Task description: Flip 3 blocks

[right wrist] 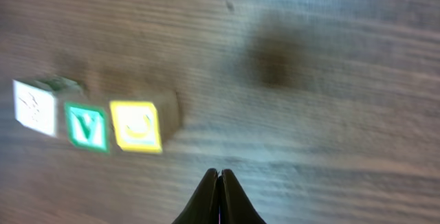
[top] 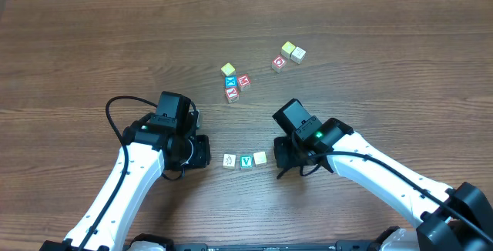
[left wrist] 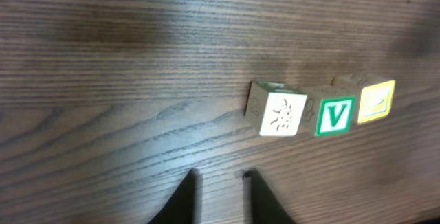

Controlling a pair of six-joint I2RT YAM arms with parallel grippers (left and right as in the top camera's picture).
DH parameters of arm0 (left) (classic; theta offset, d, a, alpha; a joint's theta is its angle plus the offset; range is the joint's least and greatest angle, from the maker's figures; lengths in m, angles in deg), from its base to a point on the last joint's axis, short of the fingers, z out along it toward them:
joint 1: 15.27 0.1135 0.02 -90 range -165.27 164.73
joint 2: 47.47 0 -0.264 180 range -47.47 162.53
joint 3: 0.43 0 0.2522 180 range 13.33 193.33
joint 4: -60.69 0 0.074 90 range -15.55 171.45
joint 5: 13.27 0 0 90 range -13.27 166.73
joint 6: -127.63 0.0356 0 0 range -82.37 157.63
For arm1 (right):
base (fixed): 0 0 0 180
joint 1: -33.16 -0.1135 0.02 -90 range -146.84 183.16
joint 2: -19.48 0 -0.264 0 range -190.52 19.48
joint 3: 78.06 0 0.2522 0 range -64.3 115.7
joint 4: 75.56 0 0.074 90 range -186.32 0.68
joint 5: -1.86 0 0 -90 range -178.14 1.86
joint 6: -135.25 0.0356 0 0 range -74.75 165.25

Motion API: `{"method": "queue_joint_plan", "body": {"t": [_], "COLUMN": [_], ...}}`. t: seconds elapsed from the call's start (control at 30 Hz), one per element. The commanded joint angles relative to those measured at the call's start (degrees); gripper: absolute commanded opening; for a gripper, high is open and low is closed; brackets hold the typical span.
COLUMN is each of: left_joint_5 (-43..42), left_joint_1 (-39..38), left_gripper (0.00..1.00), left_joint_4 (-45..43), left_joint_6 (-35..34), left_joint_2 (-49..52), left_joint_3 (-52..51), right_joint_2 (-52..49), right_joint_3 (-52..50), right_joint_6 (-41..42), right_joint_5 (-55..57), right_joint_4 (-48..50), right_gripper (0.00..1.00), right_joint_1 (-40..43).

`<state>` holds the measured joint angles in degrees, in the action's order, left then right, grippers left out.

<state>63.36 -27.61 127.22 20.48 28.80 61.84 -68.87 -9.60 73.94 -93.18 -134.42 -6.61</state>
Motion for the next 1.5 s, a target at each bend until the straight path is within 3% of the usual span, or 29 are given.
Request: {"method": "queue_joint_plan", "body": {"t": [0.0,0.43,0.87,1.47], "left_joint_5": [0.2,-0.2,-3.9,-7.1], "left_joint_1": [0.2,0.2,-0.1,-3.9], "left_gripper": [0.04,0.04,0.04,0.04], "left_joint_4": [-0.8,-6.6,-11.2,-11.5], "left_joint_6": [3.0,3.5,6.9,7.0], "left_joint_2": [-0.6,8.3,18.9,19.7], "left_joint_3": [0.2,-0.8,-0.8,-0.8], "right_joint_2": [0.5,-1.1,-1.4,-1.5], "right_joint_3": [0.7,0.1,-7.0,-8.6], "right_joint_6": [-4.8,-8.0,-8.9,-13.9], "right_joint_5": [0.4,0.2,-2.2,-8.0], "right_joint_4": [-0.1,1.9,9.8,14.4], "right_gripper": [0.04,0.04,0.04,0.04], "right_joint_1": [0.1,0.1,0.1,0.1]}}
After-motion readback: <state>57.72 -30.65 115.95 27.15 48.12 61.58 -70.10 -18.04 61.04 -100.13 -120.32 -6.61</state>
